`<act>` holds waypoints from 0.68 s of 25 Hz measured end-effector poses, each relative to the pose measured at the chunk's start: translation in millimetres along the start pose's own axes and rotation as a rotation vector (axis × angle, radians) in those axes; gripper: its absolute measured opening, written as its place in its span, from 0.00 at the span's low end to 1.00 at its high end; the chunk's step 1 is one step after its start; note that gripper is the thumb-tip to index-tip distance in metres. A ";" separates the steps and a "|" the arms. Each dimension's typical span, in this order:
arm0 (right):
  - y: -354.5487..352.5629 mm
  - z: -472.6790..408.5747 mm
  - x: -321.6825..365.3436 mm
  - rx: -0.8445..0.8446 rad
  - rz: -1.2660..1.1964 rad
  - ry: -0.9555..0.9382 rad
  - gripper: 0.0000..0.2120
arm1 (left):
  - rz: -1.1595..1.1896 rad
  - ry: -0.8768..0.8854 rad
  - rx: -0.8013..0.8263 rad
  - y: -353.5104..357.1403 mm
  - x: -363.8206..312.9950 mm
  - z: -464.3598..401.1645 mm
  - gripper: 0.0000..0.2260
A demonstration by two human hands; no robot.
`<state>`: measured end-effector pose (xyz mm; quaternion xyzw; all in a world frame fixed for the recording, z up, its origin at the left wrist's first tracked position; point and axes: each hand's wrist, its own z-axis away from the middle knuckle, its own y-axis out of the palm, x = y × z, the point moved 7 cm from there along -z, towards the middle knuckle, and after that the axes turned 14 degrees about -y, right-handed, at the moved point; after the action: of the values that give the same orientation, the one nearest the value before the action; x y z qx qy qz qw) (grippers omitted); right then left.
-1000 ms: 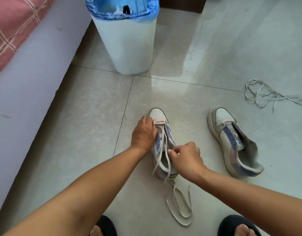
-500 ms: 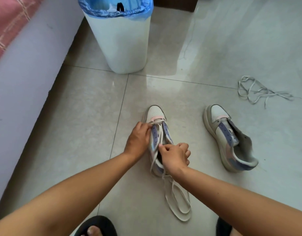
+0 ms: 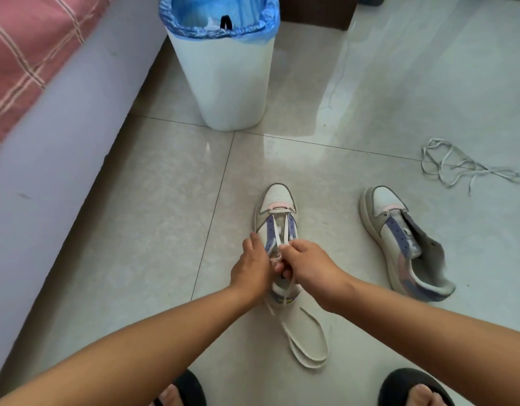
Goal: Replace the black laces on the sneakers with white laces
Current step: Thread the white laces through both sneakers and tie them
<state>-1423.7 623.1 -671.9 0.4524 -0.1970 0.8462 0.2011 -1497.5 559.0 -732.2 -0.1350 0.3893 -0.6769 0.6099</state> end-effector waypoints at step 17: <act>-20.5 18.1 13.3 0.038 -0.227 -0.130 0.03 | -0.007 0.000 0.430 -57.6 -15.2 23.6 0.16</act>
<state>-1407.5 633.1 -648.3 0.5293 -0.1413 0.7906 0.2736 -1520.2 561.9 -672.3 -0.0031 0.2357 -0.7465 0.6223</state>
